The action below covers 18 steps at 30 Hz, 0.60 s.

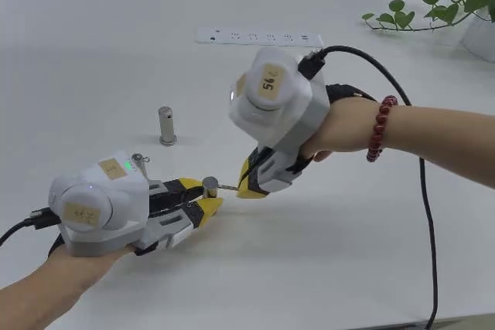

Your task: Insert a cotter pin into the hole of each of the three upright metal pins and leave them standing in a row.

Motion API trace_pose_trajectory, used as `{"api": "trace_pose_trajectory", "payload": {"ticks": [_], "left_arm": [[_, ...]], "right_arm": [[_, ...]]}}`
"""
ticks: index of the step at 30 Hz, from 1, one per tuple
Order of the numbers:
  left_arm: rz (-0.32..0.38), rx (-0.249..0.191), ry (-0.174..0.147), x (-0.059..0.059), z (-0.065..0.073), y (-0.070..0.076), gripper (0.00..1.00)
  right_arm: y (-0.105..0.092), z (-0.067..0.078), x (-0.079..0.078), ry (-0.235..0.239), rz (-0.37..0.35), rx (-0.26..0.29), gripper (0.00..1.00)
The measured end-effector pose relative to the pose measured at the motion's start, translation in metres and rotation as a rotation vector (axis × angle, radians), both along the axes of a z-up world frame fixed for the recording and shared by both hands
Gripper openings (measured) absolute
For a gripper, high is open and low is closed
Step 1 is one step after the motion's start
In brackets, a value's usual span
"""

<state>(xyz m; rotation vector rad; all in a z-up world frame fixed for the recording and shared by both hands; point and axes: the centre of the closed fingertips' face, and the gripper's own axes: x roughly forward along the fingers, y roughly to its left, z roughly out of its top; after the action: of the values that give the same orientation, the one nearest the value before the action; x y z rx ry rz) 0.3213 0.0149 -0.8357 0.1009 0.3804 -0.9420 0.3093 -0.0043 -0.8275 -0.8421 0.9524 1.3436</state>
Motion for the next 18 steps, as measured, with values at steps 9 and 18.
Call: {"api": "trace_pose_trajectory", "payload": {"ticks": [9,18], "left_arm": [[0.003,-0.002,0.000,-0.001,-0.001,0.000,0.11],[0.006,-0.006,-0.003,-0.001,-0.001,0.000,0.11]], "right_arm": [[0.011,0.000,0.001,-0.007,0.004,0.016,0.02],[0.018,0.003,-0.002,-0.017,0.013,0.034,0.03]]}}
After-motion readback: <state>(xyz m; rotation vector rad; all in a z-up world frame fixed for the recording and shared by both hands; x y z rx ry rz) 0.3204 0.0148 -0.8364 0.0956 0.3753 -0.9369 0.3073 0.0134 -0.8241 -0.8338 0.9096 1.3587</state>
